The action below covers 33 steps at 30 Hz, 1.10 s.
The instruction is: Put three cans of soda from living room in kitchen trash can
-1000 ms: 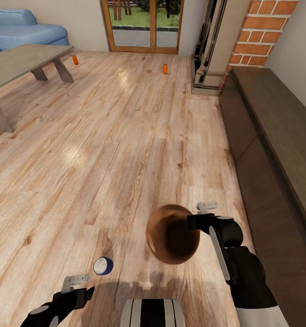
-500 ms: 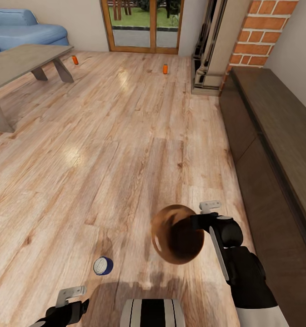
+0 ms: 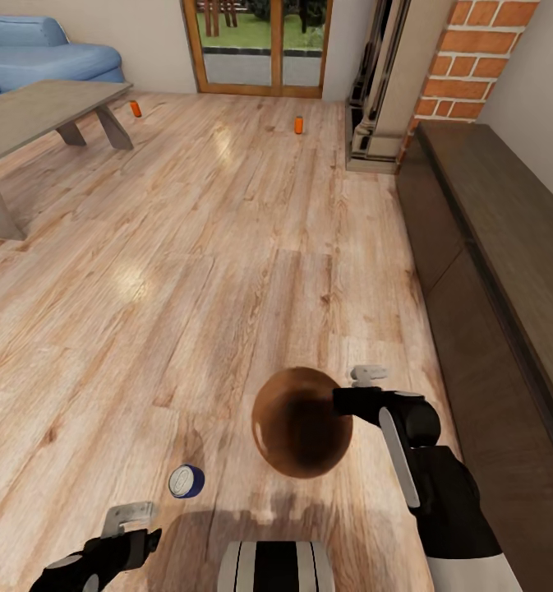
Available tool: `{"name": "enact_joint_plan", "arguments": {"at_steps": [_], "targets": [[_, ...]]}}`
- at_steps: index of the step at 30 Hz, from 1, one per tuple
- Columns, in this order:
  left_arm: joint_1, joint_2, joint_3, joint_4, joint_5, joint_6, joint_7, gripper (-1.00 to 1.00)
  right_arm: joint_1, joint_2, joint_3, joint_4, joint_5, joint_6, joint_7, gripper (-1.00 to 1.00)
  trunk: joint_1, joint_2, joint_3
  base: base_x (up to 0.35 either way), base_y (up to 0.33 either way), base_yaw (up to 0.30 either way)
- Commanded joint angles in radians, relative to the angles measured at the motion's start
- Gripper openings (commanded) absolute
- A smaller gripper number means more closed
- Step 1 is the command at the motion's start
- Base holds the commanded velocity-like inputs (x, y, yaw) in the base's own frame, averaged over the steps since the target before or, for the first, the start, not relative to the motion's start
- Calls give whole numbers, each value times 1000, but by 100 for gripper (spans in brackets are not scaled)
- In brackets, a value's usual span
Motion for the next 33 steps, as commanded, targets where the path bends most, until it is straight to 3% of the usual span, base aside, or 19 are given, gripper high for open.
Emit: {"name": "enact_joint_plan", "arguments": {"at_steps": [1,22,29,33], "targets": [[-17,0,0,-5,0,23,-1,100,0,0,2,0,-94,1,5,-100,0,0,0,0,0,0],[-149,0,-1,-11,1,124,-3,100,0,0,4,0,-94,1,4,-100,0,0,0,0,0,0],[-225,-3,-5,40,-2,125,4,100,0,0,6,0,-93,1,4,-100,0,0,0,0,0,0],[-288,-4,-7,124,-2,122,3,100,0,0,7,0,-94,1,4,-100,0,0,0,0,0,0]]}}
